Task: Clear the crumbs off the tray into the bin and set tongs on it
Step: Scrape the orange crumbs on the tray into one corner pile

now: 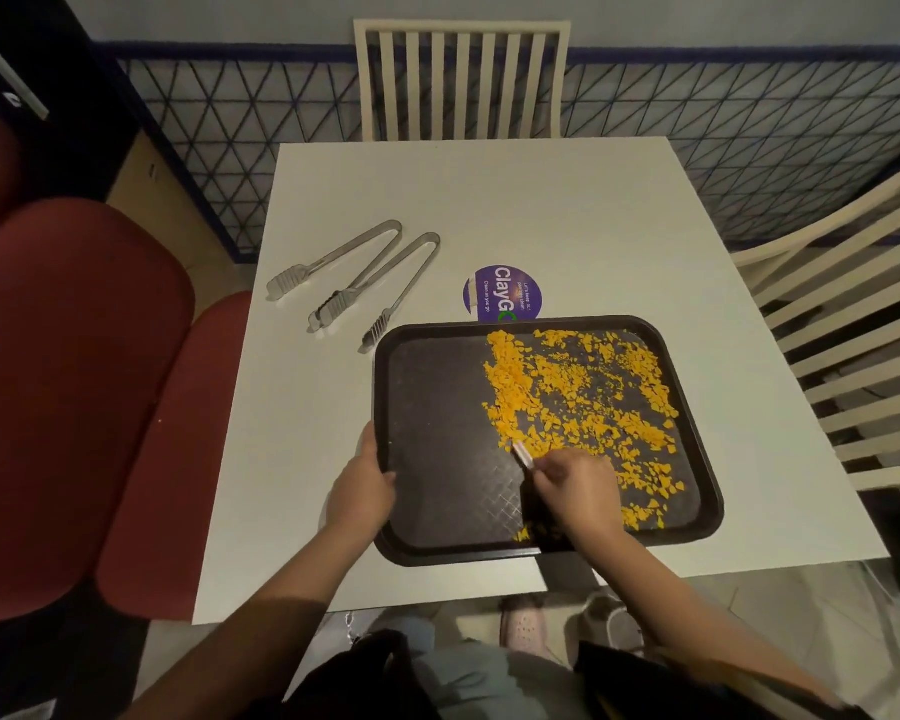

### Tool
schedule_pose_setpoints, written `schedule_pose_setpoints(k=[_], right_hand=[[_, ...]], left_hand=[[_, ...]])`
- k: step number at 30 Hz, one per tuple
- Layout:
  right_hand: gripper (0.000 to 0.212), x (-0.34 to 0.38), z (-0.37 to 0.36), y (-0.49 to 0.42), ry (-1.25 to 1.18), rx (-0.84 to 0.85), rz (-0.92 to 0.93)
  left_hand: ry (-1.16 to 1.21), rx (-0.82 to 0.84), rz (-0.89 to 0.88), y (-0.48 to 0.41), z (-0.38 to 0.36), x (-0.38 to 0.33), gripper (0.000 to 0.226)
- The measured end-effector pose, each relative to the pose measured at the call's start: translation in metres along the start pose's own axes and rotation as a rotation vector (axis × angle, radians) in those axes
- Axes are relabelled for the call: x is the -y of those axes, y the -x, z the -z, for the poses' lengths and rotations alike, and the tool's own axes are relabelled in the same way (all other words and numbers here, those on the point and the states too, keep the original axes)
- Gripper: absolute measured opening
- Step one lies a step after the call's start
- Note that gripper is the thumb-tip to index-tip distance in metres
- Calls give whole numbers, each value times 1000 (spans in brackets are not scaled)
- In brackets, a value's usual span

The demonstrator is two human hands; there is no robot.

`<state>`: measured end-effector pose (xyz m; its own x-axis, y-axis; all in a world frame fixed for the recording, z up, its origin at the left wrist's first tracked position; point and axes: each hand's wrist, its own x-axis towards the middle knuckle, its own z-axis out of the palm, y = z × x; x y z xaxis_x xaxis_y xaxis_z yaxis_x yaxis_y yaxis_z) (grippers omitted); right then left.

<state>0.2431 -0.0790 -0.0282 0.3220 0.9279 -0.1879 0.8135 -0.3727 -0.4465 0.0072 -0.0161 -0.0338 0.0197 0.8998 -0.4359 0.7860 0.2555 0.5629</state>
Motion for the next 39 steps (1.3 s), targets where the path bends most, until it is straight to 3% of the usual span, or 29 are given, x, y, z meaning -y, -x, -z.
schedule_pose_setpoints(k=[4, 7, 13, 20, 28, 39], right_hand=[[11, 35, -19, 20, -124, 141, 145], [16, 42, -34, 28, -44, 204, 222], [7, -6, -19, 30, 82, 132, 285], [15, -47, 9, 13, 78, 19, 194], [17, -18, -12, 31, 128, 138, 432], [21, -85, 24, 0, 139, -36, 338]], left_hand=[[-5, -19, 58, 2, -6, 0, 48], [-72, -41, 60, 1, -8, 2, 44], [-117, -68, 69, 1, -11, 2, 43], [-136, -81, 77, 1, -14, 0, 41], [-192, -105, 92, 3, -18, -2, 39], [-228, -60, 111, 6, -20, -2, 44]])
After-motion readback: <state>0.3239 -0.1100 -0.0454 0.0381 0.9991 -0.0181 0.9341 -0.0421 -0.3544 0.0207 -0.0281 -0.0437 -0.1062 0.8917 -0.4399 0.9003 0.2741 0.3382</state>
